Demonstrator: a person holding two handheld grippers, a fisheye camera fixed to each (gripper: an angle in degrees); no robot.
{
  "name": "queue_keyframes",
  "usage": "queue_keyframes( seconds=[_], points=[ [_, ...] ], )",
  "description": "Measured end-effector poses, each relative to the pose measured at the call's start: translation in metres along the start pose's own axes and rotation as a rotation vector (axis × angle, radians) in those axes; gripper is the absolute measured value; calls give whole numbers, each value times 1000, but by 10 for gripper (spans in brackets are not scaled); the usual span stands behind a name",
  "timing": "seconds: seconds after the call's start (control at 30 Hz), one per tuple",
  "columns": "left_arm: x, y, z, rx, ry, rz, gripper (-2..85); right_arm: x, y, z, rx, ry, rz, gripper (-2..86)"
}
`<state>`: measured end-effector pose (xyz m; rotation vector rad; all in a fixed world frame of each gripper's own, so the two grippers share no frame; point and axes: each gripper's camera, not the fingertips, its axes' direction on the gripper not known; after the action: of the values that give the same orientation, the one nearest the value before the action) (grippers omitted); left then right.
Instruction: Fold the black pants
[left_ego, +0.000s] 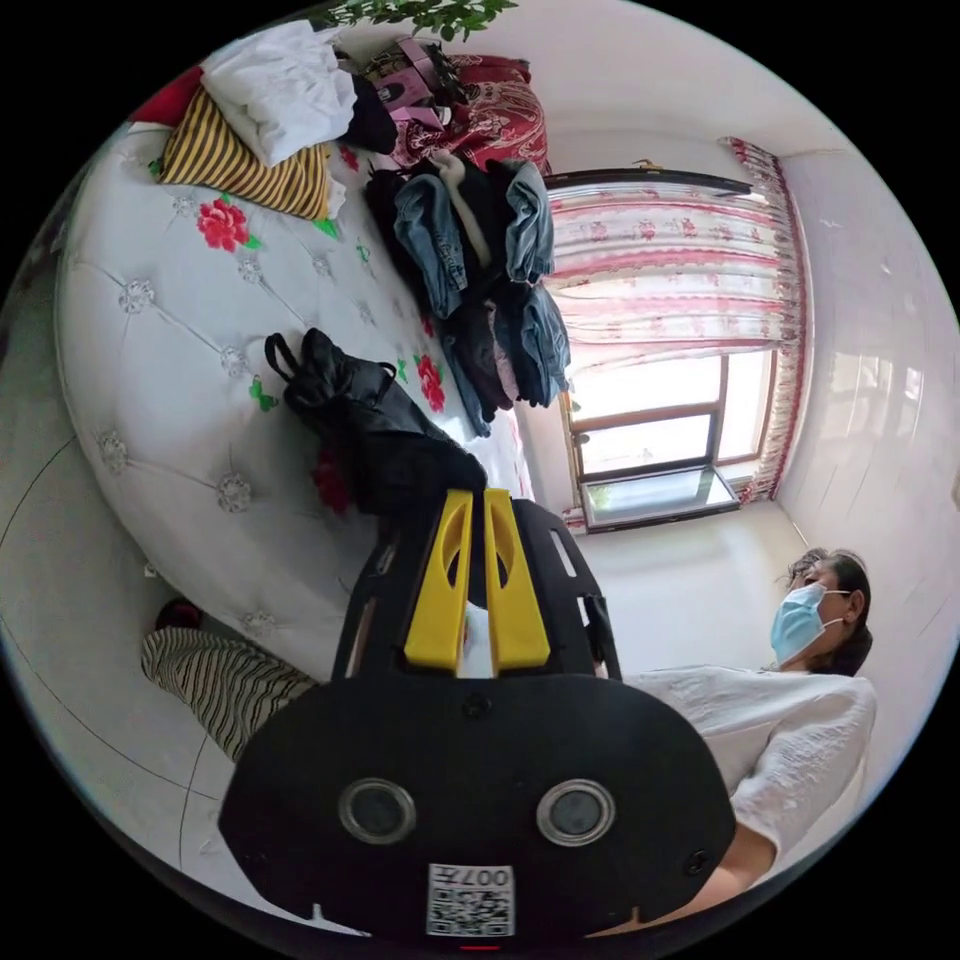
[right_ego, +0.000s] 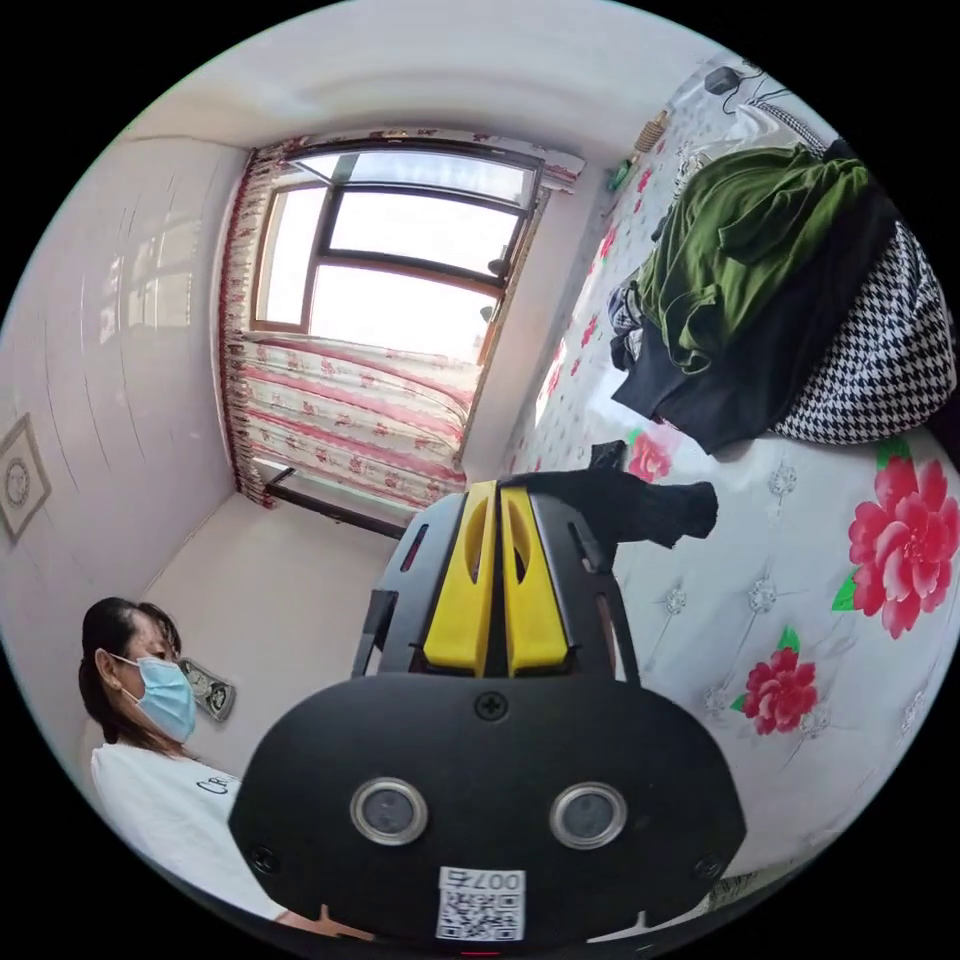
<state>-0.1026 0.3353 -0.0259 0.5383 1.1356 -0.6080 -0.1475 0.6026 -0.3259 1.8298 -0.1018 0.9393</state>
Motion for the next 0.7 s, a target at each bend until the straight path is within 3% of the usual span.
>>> queue_keyframes(
  seconds=[0.3, 0.5, 0.57, 0.63, 0.7],
  points=[
    [-13, -56, 21, -45, -51, -64, -7, -43, -22, 32, -22, 160, -123, -3],
    [-49, -145, 101, -45, -162, -210, 15, -58, -96, 189, -166, 406, -188, 4],
    [-68, -175, 139, -26, -203, -239, 37, -37, -119, 282, -247, 527, -201, 17],
    [-90, -200, 176, -4, -272, -327, 57, -10, -120, 338, -332, 583, -174, 27],
    [-83, -212, 186, 51, -287, -270, 63, 11, -109, 370, -405, 570, -147, 36]
  ],
)
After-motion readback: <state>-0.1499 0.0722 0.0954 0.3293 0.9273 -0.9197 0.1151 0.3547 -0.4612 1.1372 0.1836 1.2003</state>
